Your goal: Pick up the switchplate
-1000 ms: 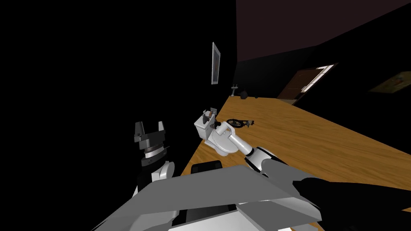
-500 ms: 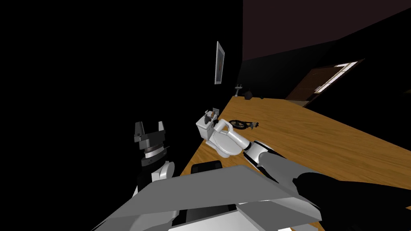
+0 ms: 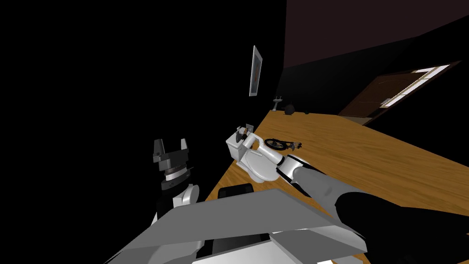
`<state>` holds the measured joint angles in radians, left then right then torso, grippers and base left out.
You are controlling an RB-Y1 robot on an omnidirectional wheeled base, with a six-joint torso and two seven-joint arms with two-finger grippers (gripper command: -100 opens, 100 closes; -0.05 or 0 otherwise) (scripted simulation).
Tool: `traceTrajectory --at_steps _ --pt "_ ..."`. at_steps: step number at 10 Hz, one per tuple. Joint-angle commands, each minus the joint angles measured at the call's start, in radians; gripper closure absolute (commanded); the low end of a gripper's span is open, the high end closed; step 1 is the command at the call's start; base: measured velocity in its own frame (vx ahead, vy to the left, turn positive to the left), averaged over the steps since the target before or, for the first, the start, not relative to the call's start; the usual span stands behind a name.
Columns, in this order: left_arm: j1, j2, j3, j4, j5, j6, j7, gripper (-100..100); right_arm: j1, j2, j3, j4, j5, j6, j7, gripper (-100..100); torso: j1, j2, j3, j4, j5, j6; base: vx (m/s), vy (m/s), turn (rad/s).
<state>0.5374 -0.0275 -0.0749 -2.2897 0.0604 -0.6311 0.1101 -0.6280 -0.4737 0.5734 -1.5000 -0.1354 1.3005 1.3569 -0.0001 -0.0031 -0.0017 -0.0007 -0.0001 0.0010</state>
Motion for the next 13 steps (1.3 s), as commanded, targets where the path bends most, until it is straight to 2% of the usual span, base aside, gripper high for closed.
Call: traceTrajectory --at_steps 1,3,4,6,7,10,13 --pt "0.000 0.000 0.000 0.000 0.000 0.000 0.000 0 -0.022 -0.004 0.013 0.018 -0.006 0.024 0.028 -100 0.000 0.000 0.000 0.000 0.000 0.000 0.030 -0.005 0.072" --pt "0.000 0.000 0.000 0.000 0.000 0.000 0.000 0 -0.091 -0.024 0.062 0.077 -0.030 0.089 0.094 -100 0.000 0.000 0.000 0.000 0.000 0.000 0.048 -0.004 0.188" --pt "0.000 0.000 0.000 0.000 0.000 0.000 0.000 0 -0.099 -0.024 0.062 0.077 -0.030 0.093 0.108 -100 0.000 -0.001 -0.001 0.000 0.000 0.000 0.053 -0.011 0.080" --pt "0.000 0.000 0.000 0.000 0.000 0.000 0.000 0 -0.165 -0.040 0.106 0.128 -0.053 0.149 0.171 -100 0.000 -0.001 -0.001 0.000 0.000 0.000 0.059 -0.012 0.162" --pt "0.000 0.000 0.000 0.000 0.000 0.000 0.000 0 -0.165 -0.040 0.106 0.128 -0.053 0.149 0.179 -100 0.000 -0.002 -0.001 0.000 0.000 0.000 0.053 0.001 0.062" --pt "0.000 0.000 0.000 0.000 0.000 0.000 0.000 0 -0.241 -0.058 0.160 0.190 -0.082 0.210 0.263 -100 0.001 -0.002 -0.001 -0.001 0.000 0.000 0.063 0.001 0.158" --pt "0.000 0.000 0.000 0.000 0.000 0.000 0.000 0 -0.286 -0.068 0.194 0.227 -0.101 0.244 0.314 -100 0.000 -0.002 -0.002 -0.001 0.000 0.001 0.066 -0.007 0.103"
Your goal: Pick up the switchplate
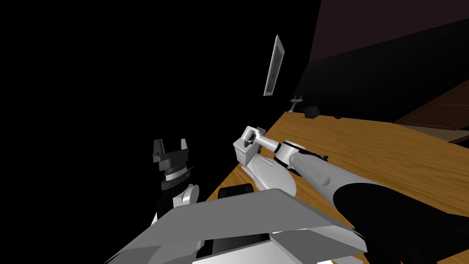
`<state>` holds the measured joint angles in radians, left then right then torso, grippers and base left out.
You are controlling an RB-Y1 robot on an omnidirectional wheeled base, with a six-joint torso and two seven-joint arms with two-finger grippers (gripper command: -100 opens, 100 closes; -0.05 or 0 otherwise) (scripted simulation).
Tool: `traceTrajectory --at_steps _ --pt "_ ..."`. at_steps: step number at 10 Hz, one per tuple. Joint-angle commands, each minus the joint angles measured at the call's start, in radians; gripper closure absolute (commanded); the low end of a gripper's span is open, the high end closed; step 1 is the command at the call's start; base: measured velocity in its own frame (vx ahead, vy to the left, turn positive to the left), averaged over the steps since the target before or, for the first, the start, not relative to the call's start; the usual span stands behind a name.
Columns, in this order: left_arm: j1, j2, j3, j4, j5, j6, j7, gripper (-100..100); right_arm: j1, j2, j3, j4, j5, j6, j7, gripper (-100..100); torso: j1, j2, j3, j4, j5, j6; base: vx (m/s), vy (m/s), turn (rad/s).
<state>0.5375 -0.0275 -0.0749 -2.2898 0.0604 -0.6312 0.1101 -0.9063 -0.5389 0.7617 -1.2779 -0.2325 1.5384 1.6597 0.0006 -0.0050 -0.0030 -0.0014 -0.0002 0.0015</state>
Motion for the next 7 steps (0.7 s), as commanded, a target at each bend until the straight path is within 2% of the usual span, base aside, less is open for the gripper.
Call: traceTrajectory --at_steps 1,2,3,4,5,7 --pt "0.000 0.000 0.000 0.000 0.000 0.000 0.000 0 0.000 0.000 0.000 0.000 0.000 0.000 0.000 -100 0.000 0.000 0.000 0.000 0.000 0.000 0.019 0.000 0.009" --pt "0.000 0.000 0.000 0.000 0.000 0.000 0.000 0 -0.001 0.000 0.001 0.002 -0.001 0.001 0.004 0 0.000 0.001 0.000 0.000 0.000 0.000 0.000 0.000 0.000" --pt "0.000 0.000 0.000 0.000 0.000 0.000 0.000 0 0.019 0.004 0.008 0.018 0.016 -0.029 -0.012 -100 0.000 0.002 0.001 0.000 0.000 0.000 0.035 -0.039 0.039" --pt "0.000 0.000 0.000 0.000 0.000 0.000 0.000 0 0.007 0.007 0.006 0.019 0.010 -0.015 -0.004 -100 -0.002 0.000 0.000 0.000 -0.001 0.000 0.021 -0.026 0.014" --pt "0.000 0.000 0.000 0.000 0.000 0.000 0.000 0 0.008 0.008 0.007 0.022 0.011 -0.020 -0.006 100 -0.002 0.001 0.000 0.000 -0.001 0.000 0.000 0.000 0.000" --pt "0.000 0.000 0.000 0.000 0.000 0.000 0.000 0 0.008 0.008 0.007 0.021 0.011 -0.020 -0.006 100 0.000 0.002 0.001 0.000 0.000 0.000 0.000 0.000 0.000"
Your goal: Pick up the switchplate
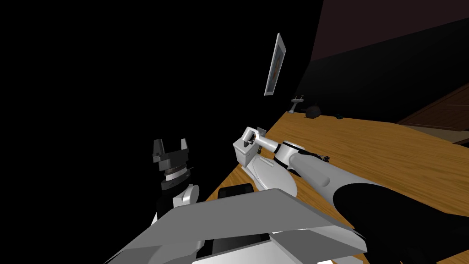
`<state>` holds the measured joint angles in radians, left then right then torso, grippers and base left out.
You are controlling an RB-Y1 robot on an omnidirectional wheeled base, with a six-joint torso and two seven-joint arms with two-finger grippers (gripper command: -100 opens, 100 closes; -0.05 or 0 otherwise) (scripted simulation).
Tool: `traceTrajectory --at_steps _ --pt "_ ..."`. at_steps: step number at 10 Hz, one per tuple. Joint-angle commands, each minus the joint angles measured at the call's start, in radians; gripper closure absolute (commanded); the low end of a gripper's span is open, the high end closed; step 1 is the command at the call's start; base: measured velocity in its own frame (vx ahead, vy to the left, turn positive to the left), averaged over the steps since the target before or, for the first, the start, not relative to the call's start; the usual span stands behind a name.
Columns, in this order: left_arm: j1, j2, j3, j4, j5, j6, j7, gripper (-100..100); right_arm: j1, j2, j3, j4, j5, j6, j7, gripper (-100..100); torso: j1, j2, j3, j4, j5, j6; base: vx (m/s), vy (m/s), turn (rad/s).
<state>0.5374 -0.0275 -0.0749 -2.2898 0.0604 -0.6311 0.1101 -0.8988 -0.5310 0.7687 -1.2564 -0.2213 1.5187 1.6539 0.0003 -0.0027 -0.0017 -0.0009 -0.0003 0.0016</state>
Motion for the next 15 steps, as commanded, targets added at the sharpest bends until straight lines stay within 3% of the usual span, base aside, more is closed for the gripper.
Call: traceTrajectory --at_steps 1,2,4,7,8,9,12,15 --pt "0.000 0.000 0.000 0.000 0.000 0.000 0.000 0 0.000 0.000 0.000 0.000 0.000 0.000 0.000 100 0.000 0.000 0.000 0.000 0.000 0.000 0.000 0.000 0.000" --pt "0.000 0.000 0.000 0.000 0.000 0.000 0.000 0 0.000 0.000 0.000 0.000 0.000 0.000 0.000 100 0.000 0.000 0.000 0.000 0.000 0.000 0.000 0.000 0.000" --pt "0.000 0.000 0.000 0.000 0.000 0.000 0.000 0 -0.010 0.026 0.002 0.010 -0.010 -0.026 -0.030 -100 0.000 0.000 0.000 0.000 0.000 0.000 -0.016 0.024 -0.035" --pt "0.000 0.000 0.000 0.000 0.000 0.000 0.000 0 -0.014 0.053 0.002 0.018 -0.015 -0.059 -0.052 -100 0.006 0.005 0.003 0.001 0.001 -0.002 -0.081 0.055 -0.052" --pt "0.000 0.000 0.000 0.000 0.000 0.000 0.000 0 -0.009 0.073 0.003 0.014 -0.008 -0.097 -0.051 -100 0.004 0.005 0.003 0.001 0.001 -0.001 -0.097 -0.042 -0.033" --pt "0.000 0.000 0.000 0.000 0.000 0.000 0.000 0 -0.008 0.077 0.003 0.011 -0.005 -0.108 -0.049 -100 0.000 0.006 0.003 0.001 0.000 -0.001 -0.097 -0.096 -0.026" --pt "0.000 0.000 0.000 0.000 0.000 0.000 0.000 0 -0.002 0.082 0.007 -0.017 0.015 -0.162 -0.032 -100 -0.007 0.003 0.002 0.001 -0.002 -0.001 -0.047 -0.141 0.034" --pt "0.000 0.000 0.000 0.000 0.000 0.000 0.000 0 0.015 0.065 0.005 -0.043 0.028 -0.193 -0.031 -100 -0.016 -0.001 -0.001 0.000 -0.004 -0.001 -0.004 -0.250 0.179"
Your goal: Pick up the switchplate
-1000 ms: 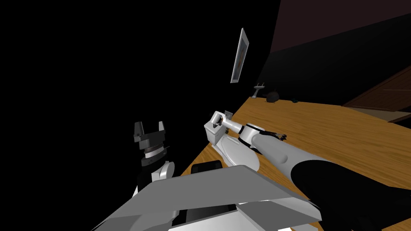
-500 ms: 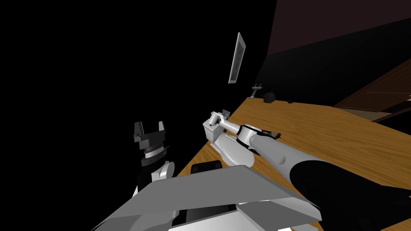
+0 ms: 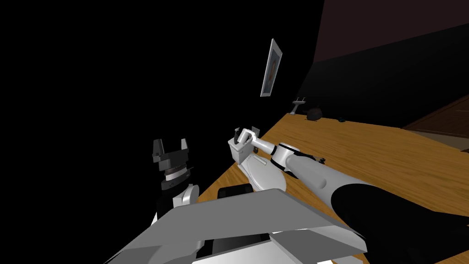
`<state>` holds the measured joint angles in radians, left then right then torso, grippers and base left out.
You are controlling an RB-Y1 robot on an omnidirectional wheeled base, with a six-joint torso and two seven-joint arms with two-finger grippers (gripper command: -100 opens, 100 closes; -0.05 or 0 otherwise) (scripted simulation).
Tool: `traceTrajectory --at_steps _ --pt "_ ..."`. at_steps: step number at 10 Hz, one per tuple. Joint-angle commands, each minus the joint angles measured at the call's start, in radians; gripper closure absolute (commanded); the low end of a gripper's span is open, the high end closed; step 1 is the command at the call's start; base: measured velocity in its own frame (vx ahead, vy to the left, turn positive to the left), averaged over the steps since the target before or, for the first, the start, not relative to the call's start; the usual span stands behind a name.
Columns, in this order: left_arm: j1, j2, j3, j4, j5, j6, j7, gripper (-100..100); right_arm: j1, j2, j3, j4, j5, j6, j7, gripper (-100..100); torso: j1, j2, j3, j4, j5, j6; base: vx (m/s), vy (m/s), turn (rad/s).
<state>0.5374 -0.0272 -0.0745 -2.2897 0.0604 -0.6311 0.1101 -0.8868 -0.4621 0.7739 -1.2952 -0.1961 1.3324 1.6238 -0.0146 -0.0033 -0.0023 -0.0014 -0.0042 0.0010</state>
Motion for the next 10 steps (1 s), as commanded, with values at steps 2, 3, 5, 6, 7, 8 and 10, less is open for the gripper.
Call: traceTrajectory --at_steps 2,3,5,6,7,8,10 --pt "0.000 0.000 0.000 0.000 0.000 0.000 0.000 0 0.003 -0.007 -0.001 -0.002 0.005 -0.008 -0.001 -100 0.002 -0.002 -0.001 0.000 0.000 0.000 0.029 -0.144 0.056" --pt "0.000 0.000 0.000 0.000 0.000 0.000 0.000 0 0.003 -0.008 -0.002 -0.002 0.006 -0.009 -0.001 0 0.009 -0.003 -0.002 -0.001 0.002 0.000 0.002 -0.018 -0.003" --pt "0.000 0.000 0.000 0.000 0.000 0.000 0.000 0 0.080 -0.088 -0.023 -0.047 -0.016 -0.077 -0.045 -100 0.021 -0.003 -0.002 -0.001 0.004 -0.001 0.033 0.103 0.163" --pt "0.000 -0.001 0.000 0.000 0.000 0.000 0.000 0 0.099 -0.121 -0.023 -0.047 -0.016 -0.077 -0.045 -100 0.023 -0.004 -0.002 -0.001 0.005 -0.001 0.019 0.074 -0.007" --pt "0.000 0.000 0.000 0.000 0.000 0.000 0.000 0 0.099 -0.123 -0.023 -0.047 -0.016 -0.077 -0.045 -100 0.021 -0.003 -0.002 -0.001 0.005 0.000 0.001 0.021 -0.021" --pt "0.000 0.000 0.000 0.000 0.000 0.000 0.000 0 0.099 -0.123 -0.023 -0.047 -0.016 -0.077 -0.045 -100 0.019 -0.002 -0.001 0.000 0.004 -0.001 0.000 0.000 0.000" --pt "0.000 0.000 -0.001 0.000 0.000 0.000 0.000 0 0.176 -0.196 -0.045 -0.093 -0.037 -0.144 -0.090 -100 0.022 -0.004 -0.002 -0.001 0.005 -0.002 0.039 0.090 0.182"
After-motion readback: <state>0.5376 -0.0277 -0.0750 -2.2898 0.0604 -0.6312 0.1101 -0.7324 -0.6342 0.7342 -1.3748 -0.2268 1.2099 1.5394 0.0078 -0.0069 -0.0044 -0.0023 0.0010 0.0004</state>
